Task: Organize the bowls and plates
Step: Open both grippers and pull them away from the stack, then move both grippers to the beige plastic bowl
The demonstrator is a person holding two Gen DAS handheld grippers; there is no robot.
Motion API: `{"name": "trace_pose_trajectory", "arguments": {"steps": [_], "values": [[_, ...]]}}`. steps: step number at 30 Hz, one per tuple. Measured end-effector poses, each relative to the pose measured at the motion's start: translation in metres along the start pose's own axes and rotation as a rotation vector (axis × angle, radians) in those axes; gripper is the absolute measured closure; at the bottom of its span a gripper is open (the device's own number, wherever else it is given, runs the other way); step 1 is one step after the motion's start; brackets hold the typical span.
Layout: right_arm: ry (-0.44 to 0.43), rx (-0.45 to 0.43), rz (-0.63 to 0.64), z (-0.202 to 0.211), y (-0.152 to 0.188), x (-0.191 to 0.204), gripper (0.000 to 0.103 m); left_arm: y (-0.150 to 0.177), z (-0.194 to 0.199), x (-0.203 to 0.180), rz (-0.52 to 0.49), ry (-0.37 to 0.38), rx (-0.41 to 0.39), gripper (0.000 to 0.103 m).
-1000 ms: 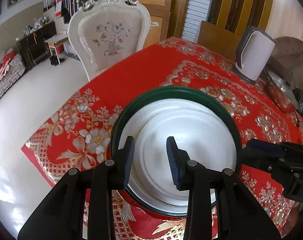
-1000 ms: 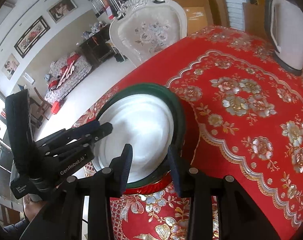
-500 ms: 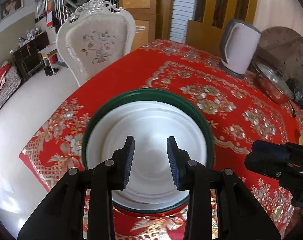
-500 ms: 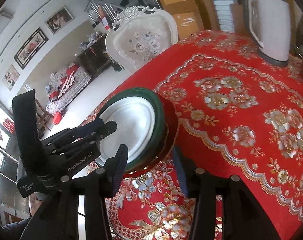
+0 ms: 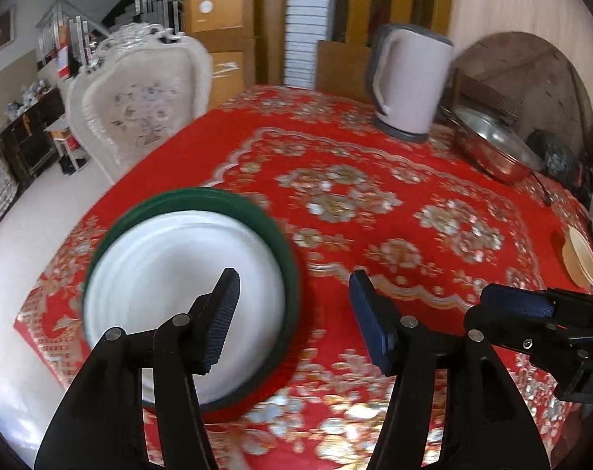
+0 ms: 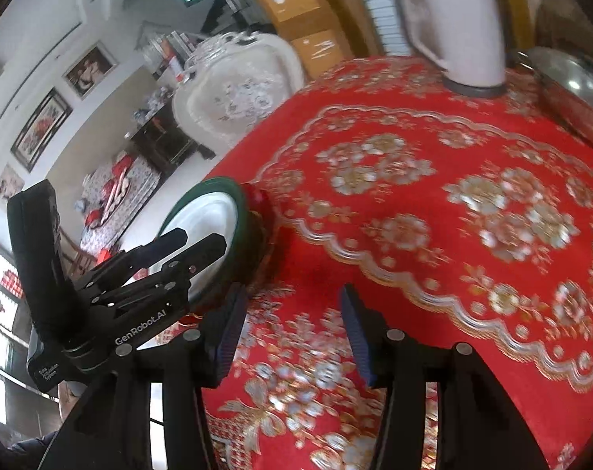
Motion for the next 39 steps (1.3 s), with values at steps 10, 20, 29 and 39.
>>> {"name": "trace_pose_trajectory", "arguments": {"steps": [10, 20, 29, 39], "values": [[0.07, -0.048, -0.085, 0.048, 0.015, -0.058, 0.053, 0.002, -0.009, -0.09, -0.125, 0.093, 0.019, 0.044], [0.13, -0.116, -0.212, 0.102, 0.036, -0.126, 0.051, 0.008, -0.01, -0.177, -0.227, 0.186, 0.035, 0.044], [0.204, -0.179, -0.338, 0.158, 0.064, -0.188, 0.05, 0.018, -0.008, -0.258, -0.311, 0.273, 0.056, 0.044], [0.324, -0.249, -0.459, 0.221, 0.09, -0.254, 0.048, 0.029, -0.013, -0.341, -0.373, 0.378, 0.116, 0.044]]}}
Point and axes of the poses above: each gripper's, at about its wrist camera, not at the fingertips, and z roughly against the way its jaws point, x to its left, y to its underside, the point moved 9 cm from there along -z, roughly the way its jaws point, and after that the axes turned 3 degrees about -x, right-handed, at the moved point
